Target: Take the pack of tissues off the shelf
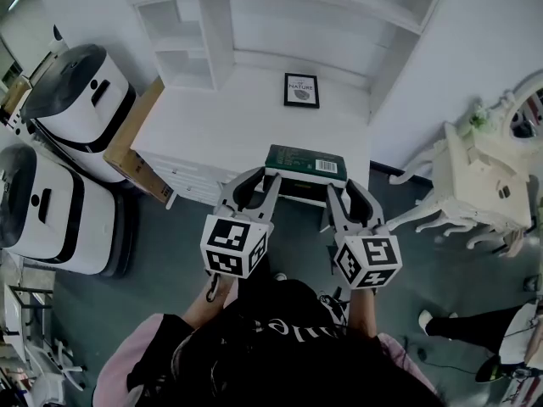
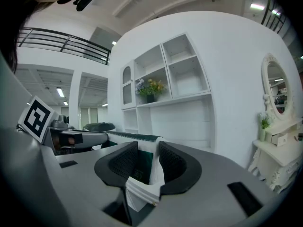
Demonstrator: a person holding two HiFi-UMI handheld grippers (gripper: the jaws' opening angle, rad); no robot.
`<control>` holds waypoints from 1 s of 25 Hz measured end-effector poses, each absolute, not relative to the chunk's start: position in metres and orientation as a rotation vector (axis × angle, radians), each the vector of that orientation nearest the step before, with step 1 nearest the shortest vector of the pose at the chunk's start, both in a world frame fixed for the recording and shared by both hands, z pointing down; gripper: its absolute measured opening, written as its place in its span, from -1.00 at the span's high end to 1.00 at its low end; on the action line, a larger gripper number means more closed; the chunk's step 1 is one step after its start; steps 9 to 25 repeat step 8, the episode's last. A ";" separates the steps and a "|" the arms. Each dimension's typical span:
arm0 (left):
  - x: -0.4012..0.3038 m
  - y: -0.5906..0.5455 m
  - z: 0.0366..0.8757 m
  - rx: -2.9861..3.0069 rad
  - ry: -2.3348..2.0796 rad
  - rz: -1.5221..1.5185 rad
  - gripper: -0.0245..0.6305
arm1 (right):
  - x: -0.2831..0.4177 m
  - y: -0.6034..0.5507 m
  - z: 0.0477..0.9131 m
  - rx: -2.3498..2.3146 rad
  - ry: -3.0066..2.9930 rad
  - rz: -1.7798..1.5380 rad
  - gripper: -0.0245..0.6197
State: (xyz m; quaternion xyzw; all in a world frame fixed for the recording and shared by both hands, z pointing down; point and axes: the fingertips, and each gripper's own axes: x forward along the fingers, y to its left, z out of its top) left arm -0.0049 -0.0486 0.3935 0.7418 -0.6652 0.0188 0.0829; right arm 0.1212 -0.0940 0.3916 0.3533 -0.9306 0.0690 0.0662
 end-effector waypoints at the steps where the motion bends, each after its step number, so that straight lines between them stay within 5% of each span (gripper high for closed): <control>1: -0.005 -0.048 0.393 2.213 -1.987 0.055 0.61 | 0.121 -0.093 0.391 1.064 -2.808 0.206 0.40; 25: 0.007 -0.034 0.392 2.220 -1.988 0.046 0.61 | 0.133 -0.080 0.391 1.067 -2.813 0.200 0.40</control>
